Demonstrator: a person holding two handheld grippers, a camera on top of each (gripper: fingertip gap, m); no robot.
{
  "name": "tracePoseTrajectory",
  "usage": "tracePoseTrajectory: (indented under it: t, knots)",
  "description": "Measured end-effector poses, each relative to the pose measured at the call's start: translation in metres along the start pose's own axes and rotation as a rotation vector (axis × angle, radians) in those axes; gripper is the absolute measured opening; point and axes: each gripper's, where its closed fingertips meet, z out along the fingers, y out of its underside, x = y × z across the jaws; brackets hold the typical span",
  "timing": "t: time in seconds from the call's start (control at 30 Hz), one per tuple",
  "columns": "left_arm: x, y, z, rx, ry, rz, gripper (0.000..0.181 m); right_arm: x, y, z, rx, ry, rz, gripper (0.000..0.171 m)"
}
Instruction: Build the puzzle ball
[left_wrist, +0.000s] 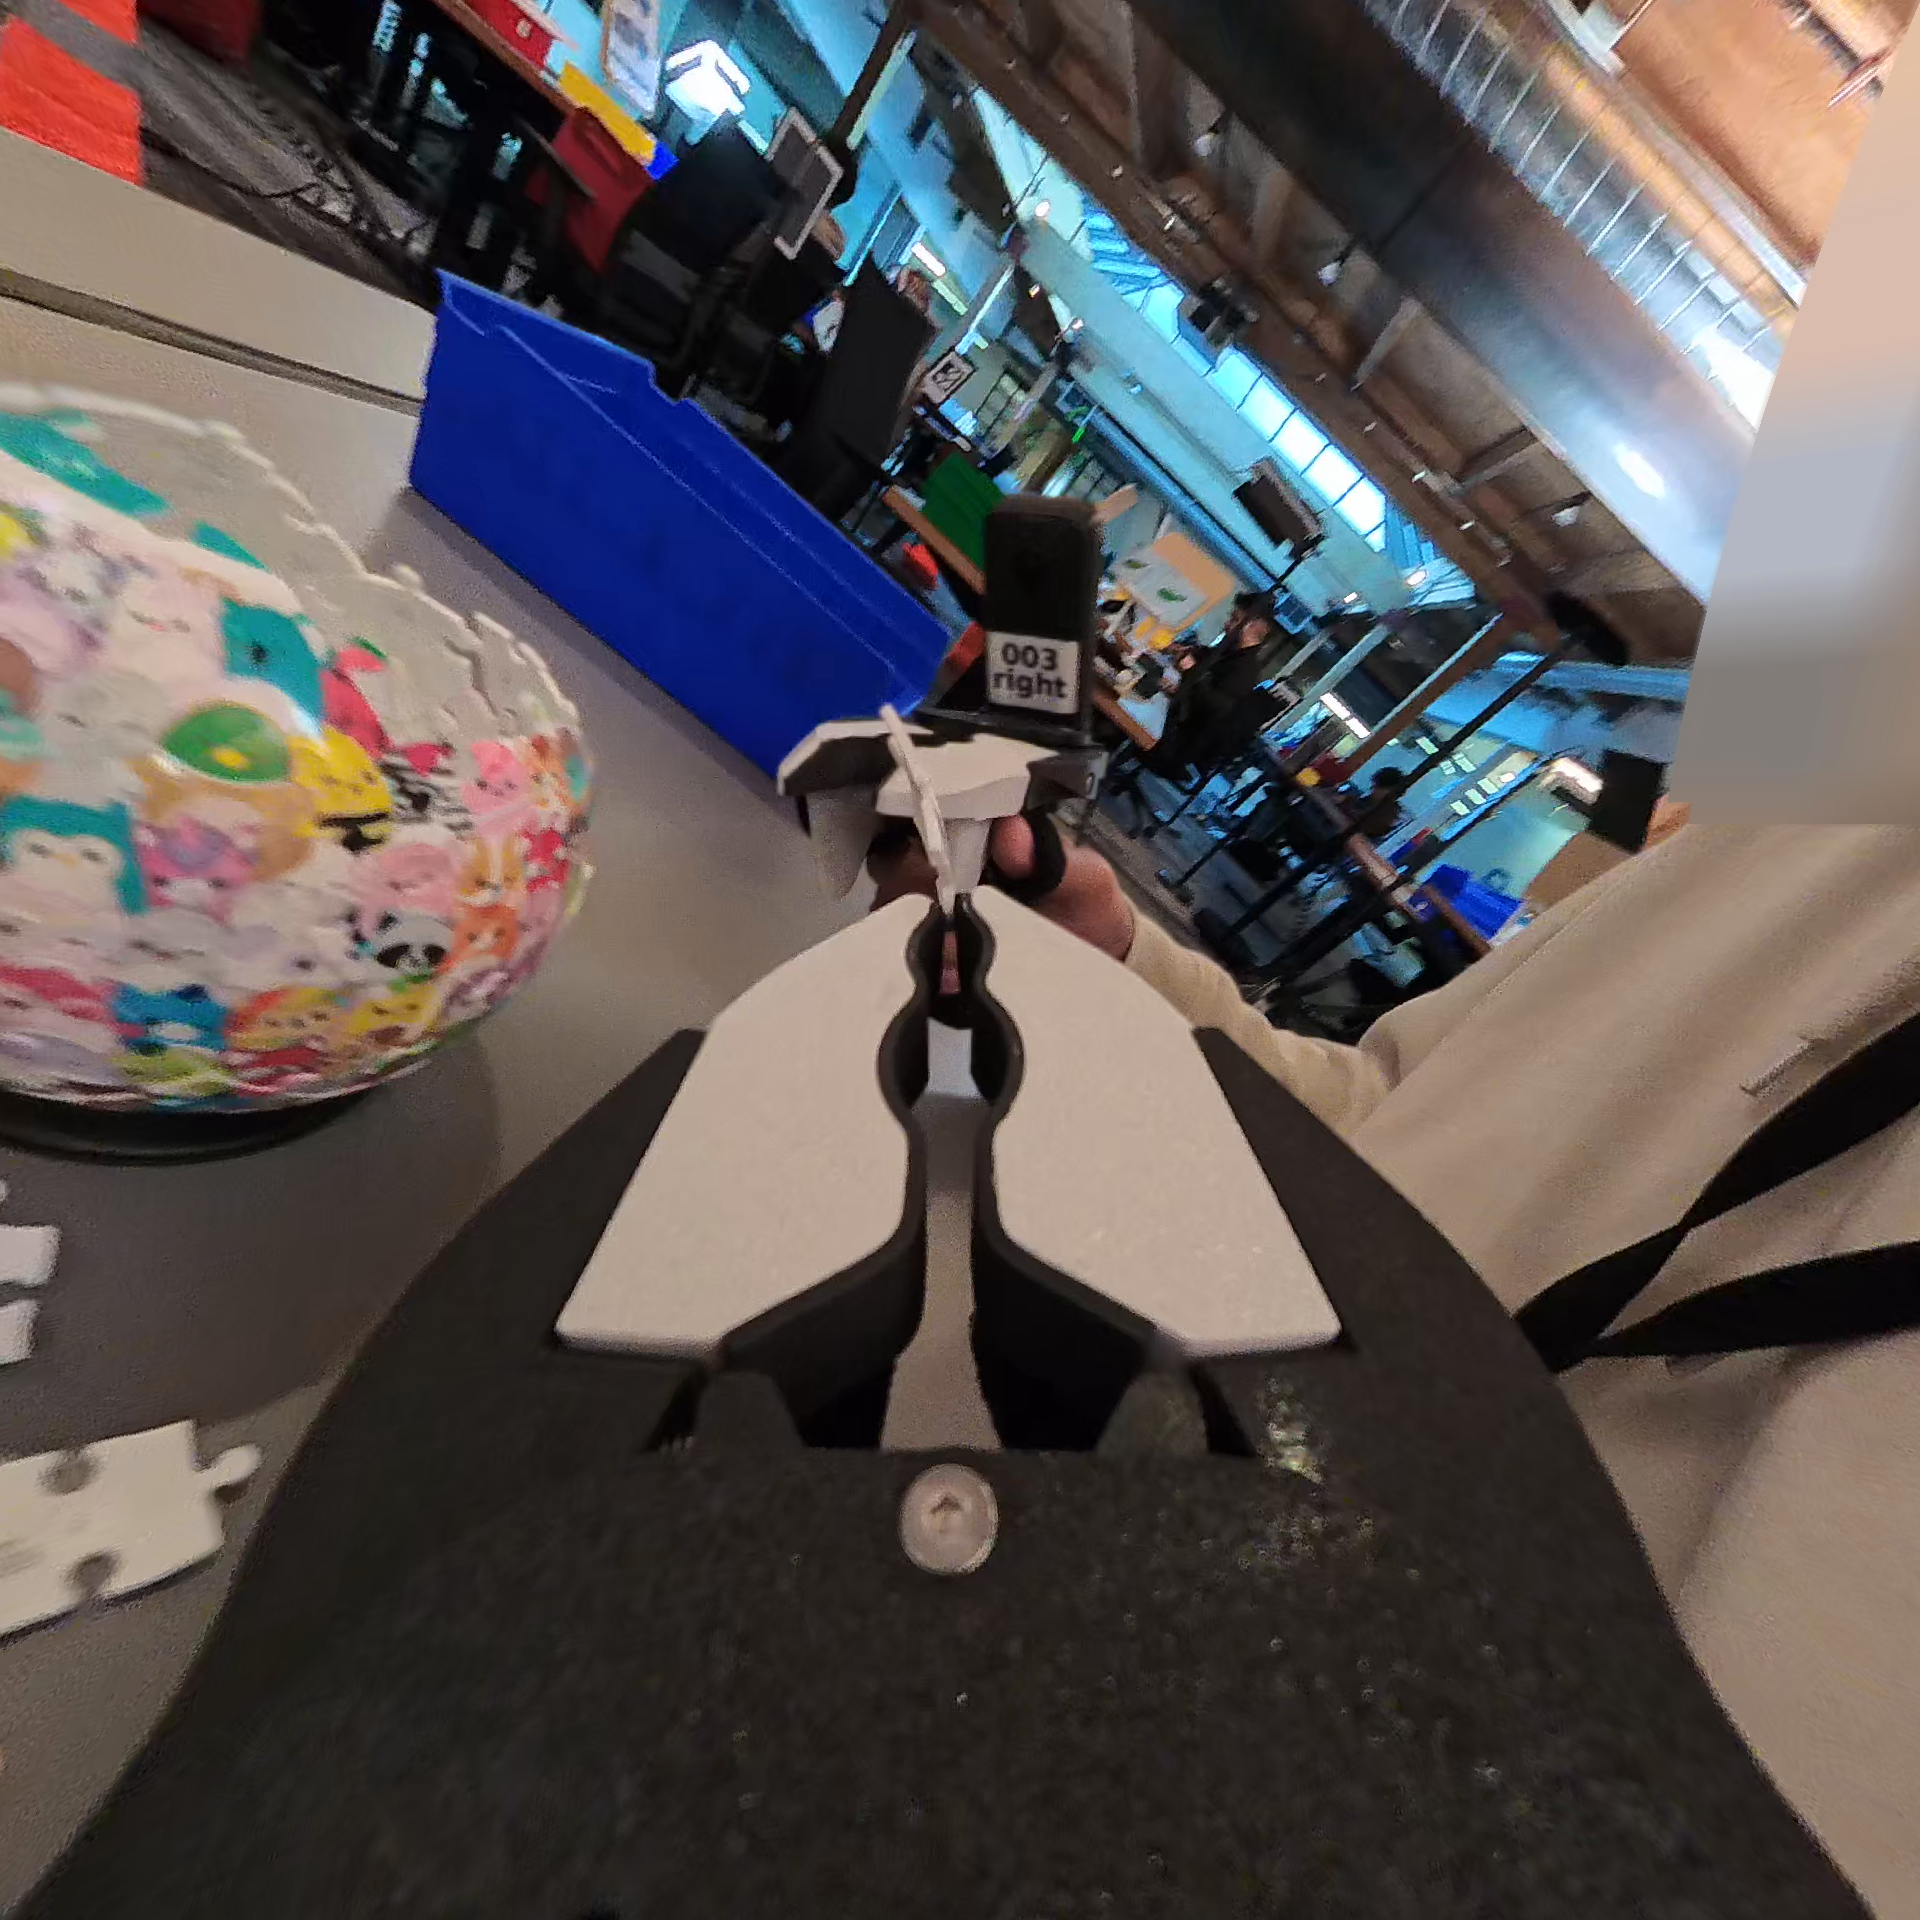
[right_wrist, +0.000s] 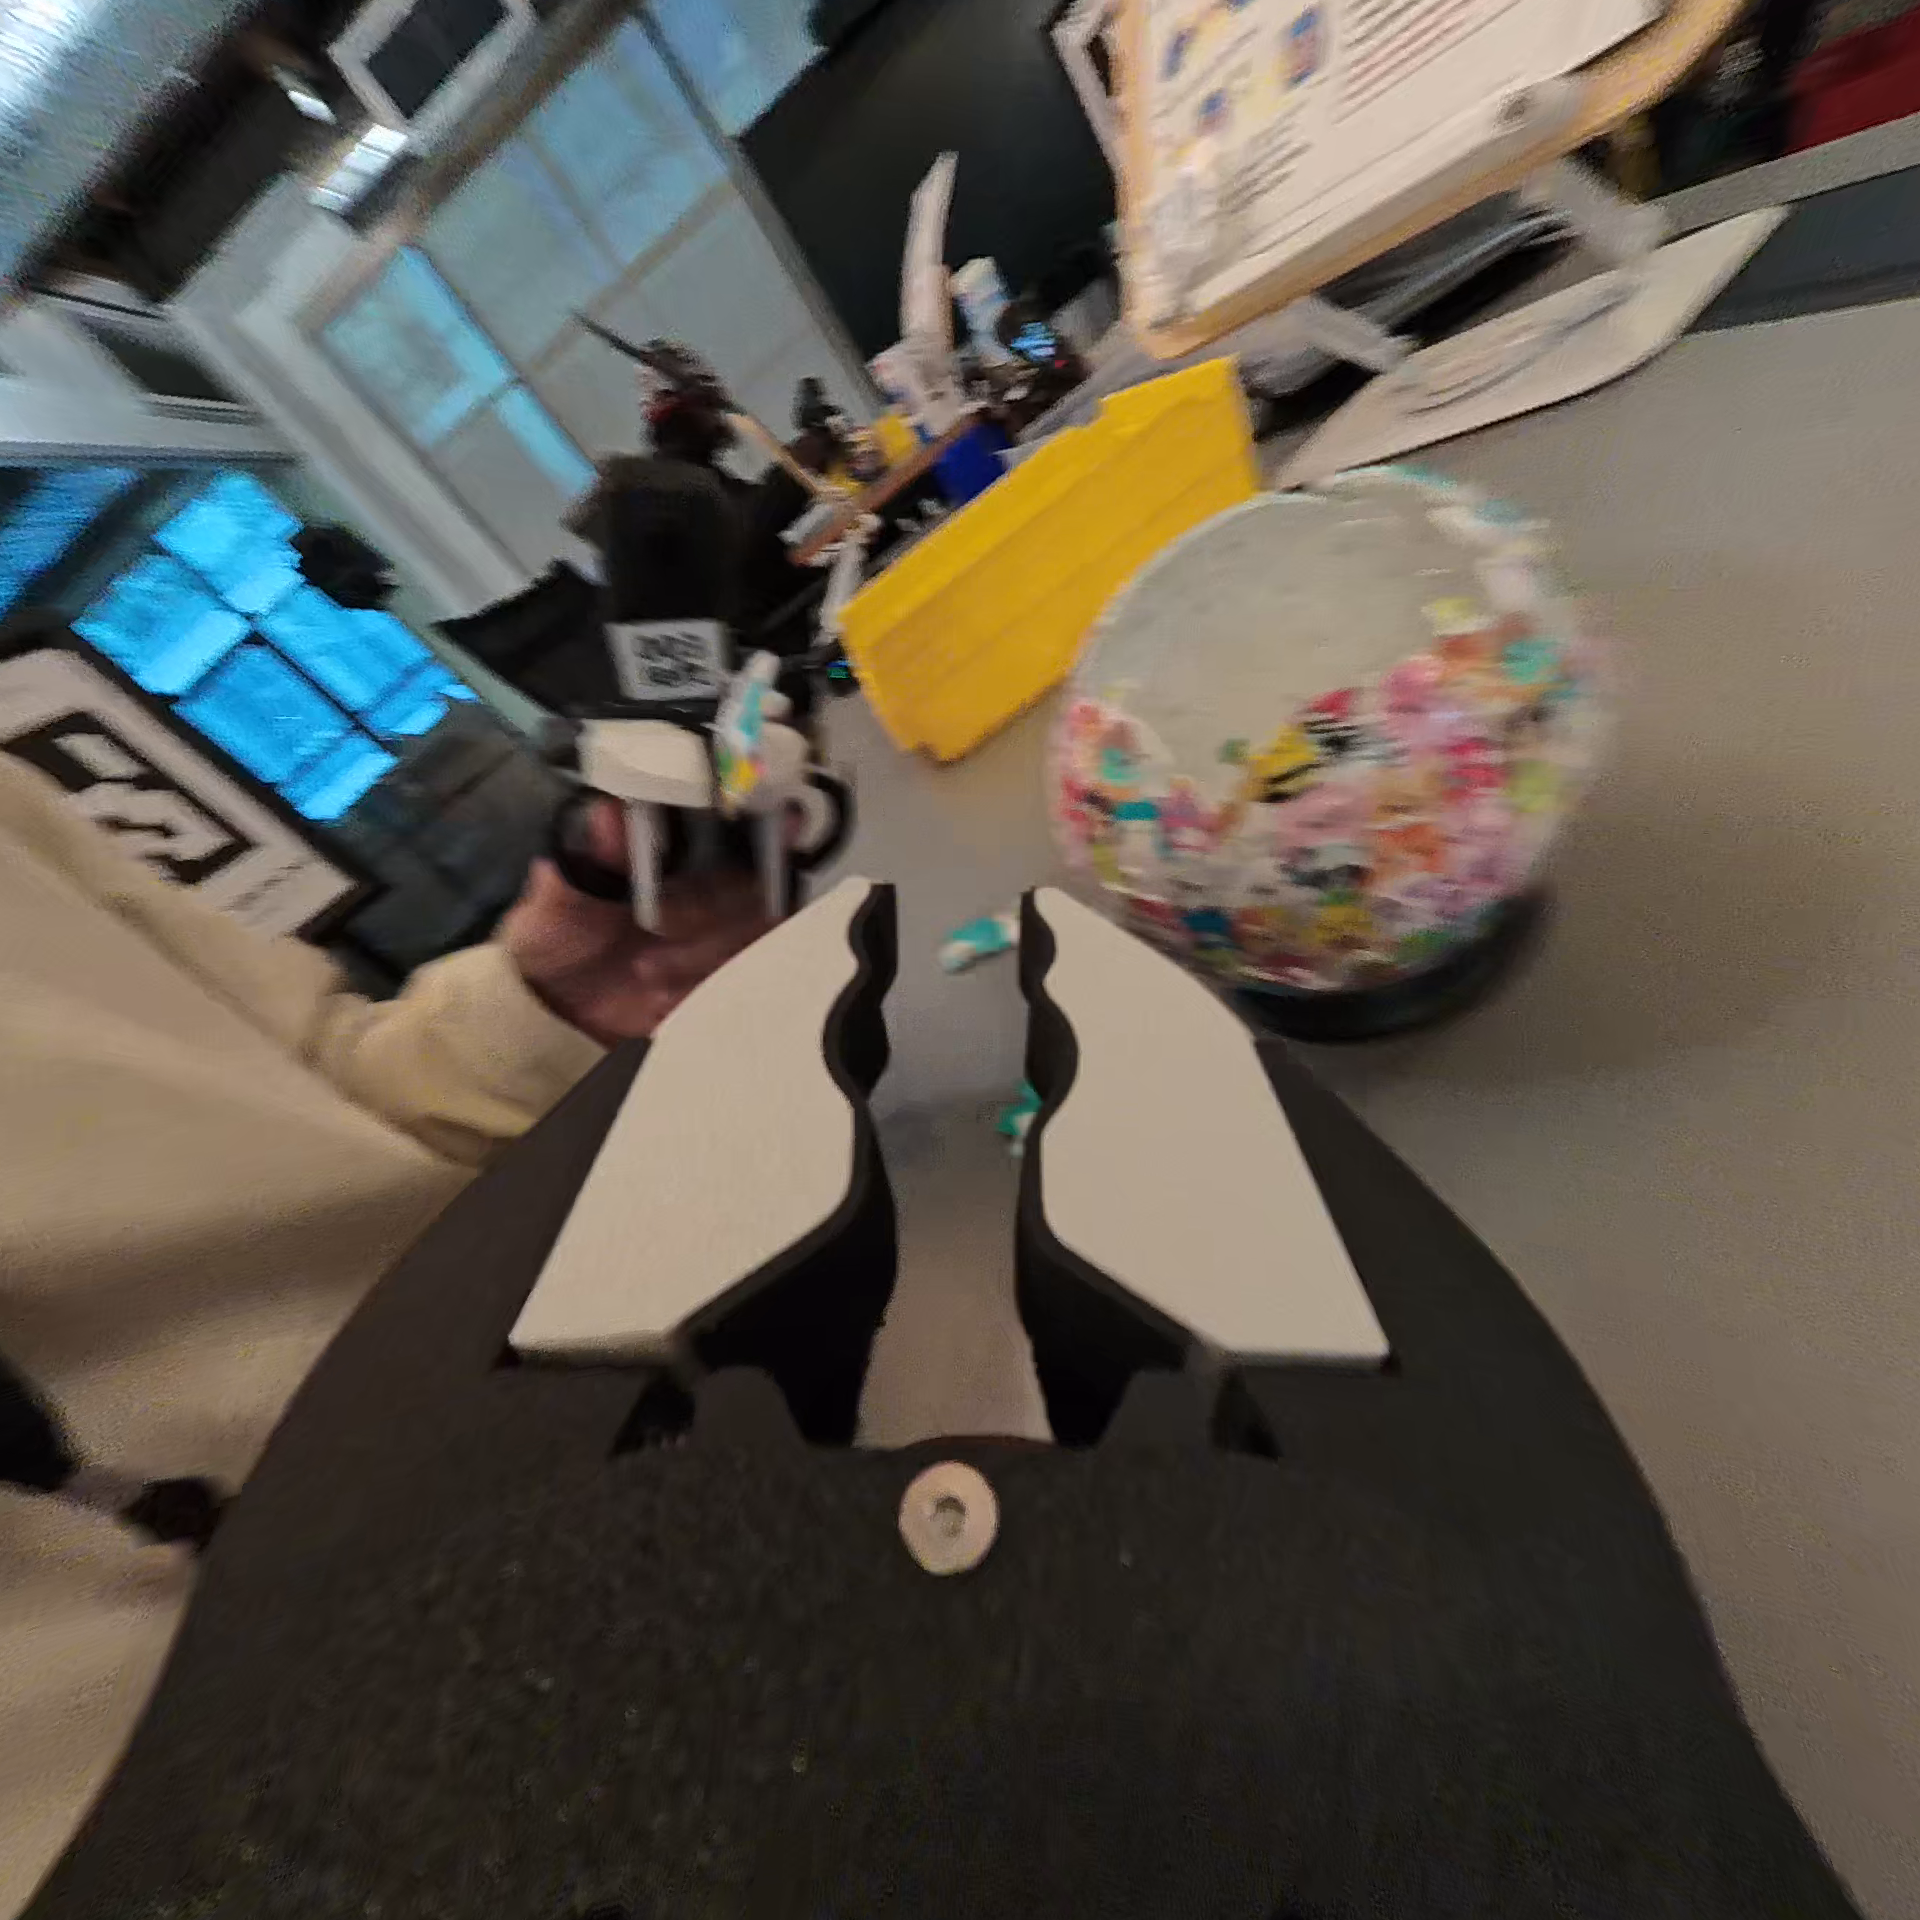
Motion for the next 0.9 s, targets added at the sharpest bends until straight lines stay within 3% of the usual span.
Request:
tracePoseTrajectory:
  t: [0.1,0.3,0.63,0.77,0.9]
  knots:
    - [-0.010,-0.013,-0.004,-0.047,-0.074,0.046,0.001,0.021,0.002,-0.012,-0.019,0.127,-0.105,0.030]
    - [-0.031,-0.037,0.000,-0.059,-0.158,0.034,0.001,0.030,0.001,-0.011,0.005,0.196,-0.198,0.029]
    - [-0.054,-0.063,0.028,0.006,-0.197,-0.054,0.001,0.050,-0.001,-0.016,0.037,0.189,-0.095,0.023]
    - [-0.058,-0.072,0.009,0.002,-0.265,0.011,0.001,0.054,-0.004,-0.014,0.040,0.193,-0.097,0.026]
    - [-0.072,-0.068,-0.031,0.025,-0.320,-0.053,0.001,0.048,-0.003,-0.006,0.046,0.177,-0.124,0.043]
